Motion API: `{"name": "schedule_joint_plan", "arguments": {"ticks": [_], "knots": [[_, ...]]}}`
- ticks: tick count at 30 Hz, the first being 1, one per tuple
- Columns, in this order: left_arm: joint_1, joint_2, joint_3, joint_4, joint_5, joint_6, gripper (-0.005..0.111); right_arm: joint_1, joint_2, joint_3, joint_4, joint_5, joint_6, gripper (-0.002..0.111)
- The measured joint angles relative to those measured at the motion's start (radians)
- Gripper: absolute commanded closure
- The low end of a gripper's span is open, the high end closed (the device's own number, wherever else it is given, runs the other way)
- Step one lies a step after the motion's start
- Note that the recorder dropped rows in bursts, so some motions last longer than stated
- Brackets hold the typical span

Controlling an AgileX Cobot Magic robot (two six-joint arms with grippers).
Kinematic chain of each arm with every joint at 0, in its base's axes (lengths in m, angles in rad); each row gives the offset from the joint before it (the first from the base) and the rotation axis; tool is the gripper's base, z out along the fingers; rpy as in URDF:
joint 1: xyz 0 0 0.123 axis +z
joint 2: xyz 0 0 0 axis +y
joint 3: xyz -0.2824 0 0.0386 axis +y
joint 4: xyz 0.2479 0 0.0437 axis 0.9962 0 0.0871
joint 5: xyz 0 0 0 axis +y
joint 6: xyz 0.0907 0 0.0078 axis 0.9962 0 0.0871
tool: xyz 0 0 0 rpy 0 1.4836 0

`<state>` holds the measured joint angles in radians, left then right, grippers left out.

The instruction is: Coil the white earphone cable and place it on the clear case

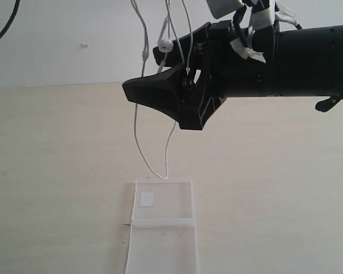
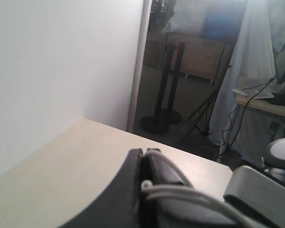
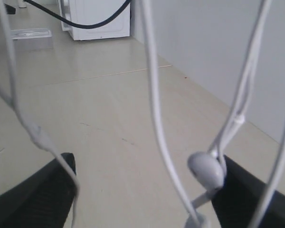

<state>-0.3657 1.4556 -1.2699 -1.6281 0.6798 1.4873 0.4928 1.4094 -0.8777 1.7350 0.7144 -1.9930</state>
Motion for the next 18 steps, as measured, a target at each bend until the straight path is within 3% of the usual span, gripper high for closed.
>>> {"name": "schedule_joint_plan", "arguments": {"ticks": [18], "knots": [[0.000,0.000,0.018,0.036,-0.032,-0.020,0.107,0.000,0.000,0.000,0.000,-0.002,0.019,0.035]]}}
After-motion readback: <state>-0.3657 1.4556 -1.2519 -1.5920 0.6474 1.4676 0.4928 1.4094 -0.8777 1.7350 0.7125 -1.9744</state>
